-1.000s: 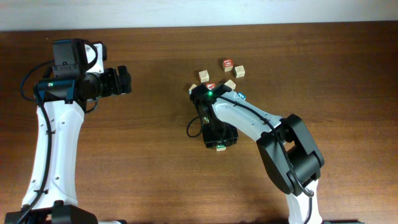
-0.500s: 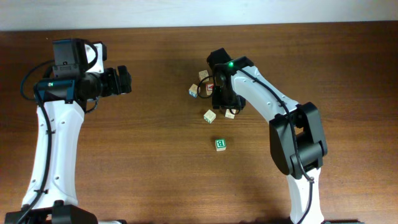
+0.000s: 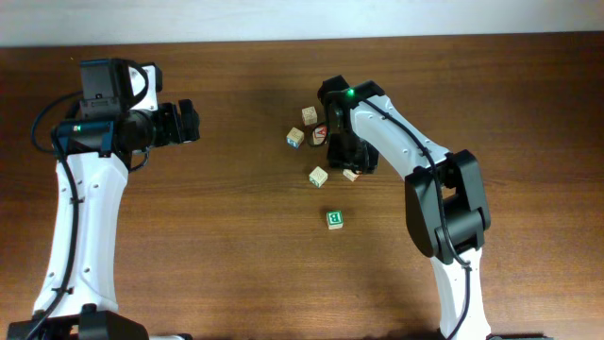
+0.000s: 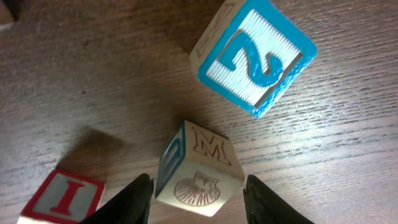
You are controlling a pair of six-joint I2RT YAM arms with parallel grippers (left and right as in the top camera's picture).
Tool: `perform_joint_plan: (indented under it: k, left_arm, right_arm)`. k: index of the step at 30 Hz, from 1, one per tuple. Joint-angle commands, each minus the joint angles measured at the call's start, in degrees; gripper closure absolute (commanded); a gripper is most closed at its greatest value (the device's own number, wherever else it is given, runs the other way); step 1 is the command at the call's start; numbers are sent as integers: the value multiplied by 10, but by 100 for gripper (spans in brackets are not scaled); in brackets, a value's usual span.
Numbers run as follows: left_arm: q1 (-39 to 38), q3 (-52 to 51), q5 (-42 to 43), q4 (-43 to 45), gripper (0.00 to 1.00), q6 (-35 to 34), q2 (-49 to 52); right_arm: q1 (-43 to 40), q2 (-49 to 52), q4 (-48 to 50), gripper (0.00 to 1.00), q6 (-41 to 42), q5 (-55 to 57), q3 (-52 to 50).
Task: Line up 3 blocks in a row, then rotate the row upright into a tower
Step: 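Grasp the M block with the right gripper and place it beside B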
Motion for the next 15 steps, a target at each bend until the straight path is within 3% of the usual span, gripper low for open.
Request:
perform_joint_plan:
  k: [1,7,12,15]
  left_arm:
    - [2,10,-2,1,1,-3,2]
    - [2,10,-2,1,1,-3,2]
    - [2,10,-2,1,1,-3,2]
    - [2,10,-2,1,1,-3,2]
  right_arm:
    - [-6,10,27,53,25,12,-12]
    - [-7,9,57,60,41,20,-42]
    - [-7,8,47,72,-69,9,-17]
    - [-7,-50,-33,75,-146,-44,7]
